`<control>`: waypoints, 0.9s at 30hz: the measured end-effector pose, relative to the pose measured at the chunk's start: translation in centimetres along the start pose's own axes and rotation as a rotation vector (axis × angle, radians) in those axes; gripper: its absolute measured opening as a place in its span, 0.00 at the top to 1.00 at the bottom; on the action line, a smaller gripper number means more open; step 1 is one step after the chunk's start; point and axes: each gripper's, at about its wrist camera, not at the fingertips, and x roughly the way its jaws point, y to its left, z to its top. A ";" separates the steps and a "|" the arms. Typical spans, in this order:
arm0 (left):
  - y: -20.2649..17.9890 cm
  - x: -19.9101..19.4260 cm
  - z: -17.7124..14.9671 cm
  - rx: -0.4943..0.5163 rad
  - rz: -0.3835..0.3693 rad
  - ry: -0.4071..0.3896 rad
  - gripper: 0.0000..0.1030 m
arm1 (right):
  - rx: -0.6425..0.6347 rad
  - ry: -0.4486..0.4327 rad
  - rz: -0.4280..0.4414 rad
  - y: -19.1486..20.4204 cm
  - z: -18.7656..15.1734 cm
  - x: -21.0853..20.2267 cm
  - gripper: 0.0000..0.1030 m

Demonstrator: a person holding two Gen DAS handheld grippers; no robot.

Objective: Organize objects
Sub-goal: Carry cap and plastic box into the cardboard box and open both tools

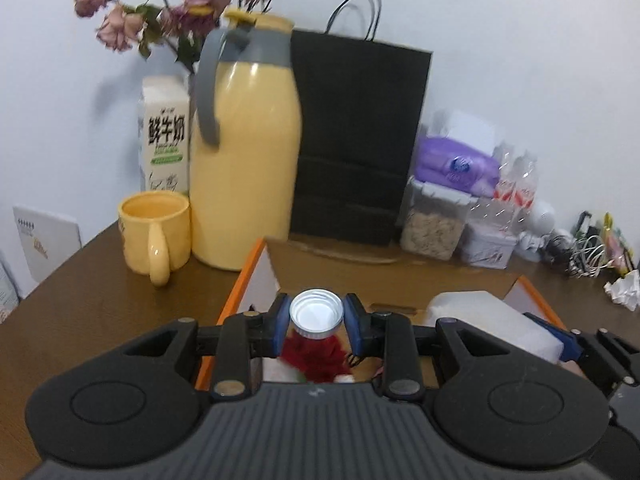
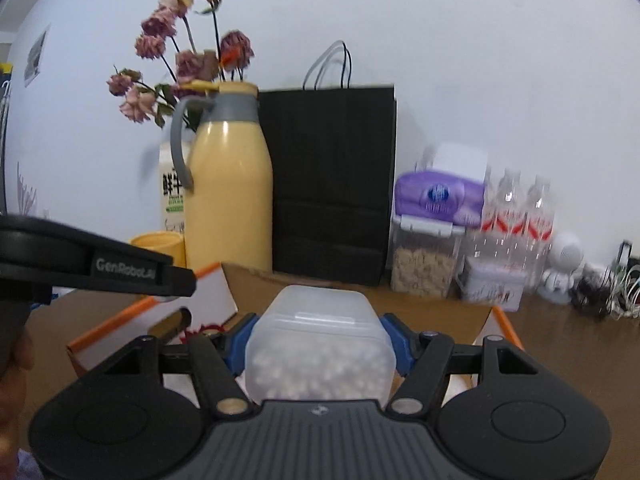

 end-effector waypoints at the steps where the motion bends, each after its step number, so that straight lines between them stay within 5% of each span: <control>1: 0.2 0.2 -0.1 0.002 0.003 0.003 0.71 | 0.001 0.008 -0.002 -0.1 -0.2 0.1 0.37; 9: -0.7 0.6 -1.5 0.054 0.014 0.026 0.68 | -0.021 0.046 -0.002 0.5 -1.1 0.6 0.37; 12: -0.9 0.2 -1.7 0.064 0.019 0.007 0.50 | -0.021 0.044 -0.008 0.5 -1.2 0.5 0.36; 16: -0.8 -0.6 -1.7 0.063 0.029 -0.038 0.25 | -0.024 0.048 -0.023 0.4 -1.2 0.2 0.13; 21: -0.9 -1.4 -1.7 0.053 0.034 -0.088 0.00 | 0.004 0.039 -0.036 -0.1 -0.9 -0.3 0.00; 27: -1.2 -2.2 -1.8 0.061 0.020 -0.116 0.00 | 0.017 0.048 -0.039 -0.4 -0.8 -0.5 0.00</control>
